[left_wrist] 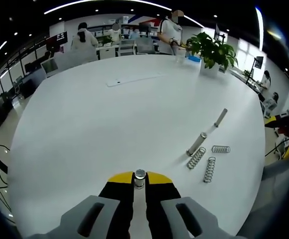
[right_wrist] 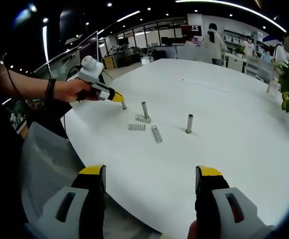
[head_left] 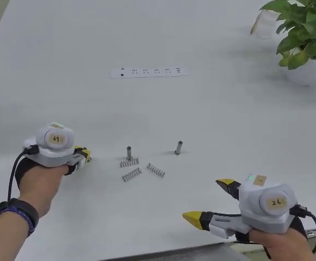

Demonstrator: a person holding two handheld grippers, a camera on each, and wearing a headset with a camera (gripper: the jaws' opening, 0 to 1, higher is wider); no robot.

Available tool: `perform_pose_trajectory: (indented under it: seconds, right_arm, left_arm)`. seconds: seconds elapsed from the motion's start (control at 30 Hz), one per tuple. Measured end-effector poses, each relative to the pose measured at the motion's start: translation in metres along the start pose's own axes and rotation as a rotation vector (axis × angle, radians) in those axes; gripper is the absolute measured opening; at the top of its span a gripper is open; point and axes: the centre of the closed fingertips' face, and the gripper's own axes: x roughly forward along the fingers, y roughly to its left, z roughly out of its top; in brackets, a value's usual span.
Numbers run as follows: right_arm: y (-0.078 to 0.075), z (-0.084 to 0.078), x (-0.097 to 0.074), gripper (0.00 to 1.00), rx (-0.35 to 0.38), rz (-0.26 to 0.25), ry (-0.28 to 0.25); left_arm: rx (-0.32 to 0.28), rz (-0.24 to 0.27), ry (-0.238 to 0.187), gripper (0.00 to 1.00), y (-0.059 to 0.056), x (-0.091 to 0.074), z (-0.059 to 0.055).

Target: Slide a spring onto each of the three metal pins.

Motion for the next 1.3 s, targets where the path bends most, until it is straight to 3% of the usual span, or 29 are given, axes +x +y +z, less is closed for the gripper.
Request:
perform_pose_trajectory:
  seconds: [0.13,0.4,0.57,0.77,1.3]
  right_arm:
    - [0.001,0.000,0.000,0.73,-0.002,0.003,0.002]
    - [-0.001,-0.001,-0.002,0.73,0.007,-0.004,-0.004]
    - [-0.002,-0.005,-0.002,0.73,0.011,-0.005,-0.001]
    - [0.001,-0.003,0.000,0.73,0.005,0.003,0.001]
    - [0.013,0.001,0.008,0.73,-0.019,0.032,0.002]
  left_arm:
    - [0.003,-0.002,0.017,0.01,-0.001,0.002,-0.004]
    - [-0.041,-0.018,0.045,0.16,-0.004,0.005,-0.012]
    - [-0.047,-0.020,0.054,0.19,-0.005,0.004,-0.017]
    - [-0.069,-0.033,0.060,0.25,-0.007,0.000,-0.025]
    - [-0.070,-0.032,0.083,0.29,-0.015,-0.022,-0.053]
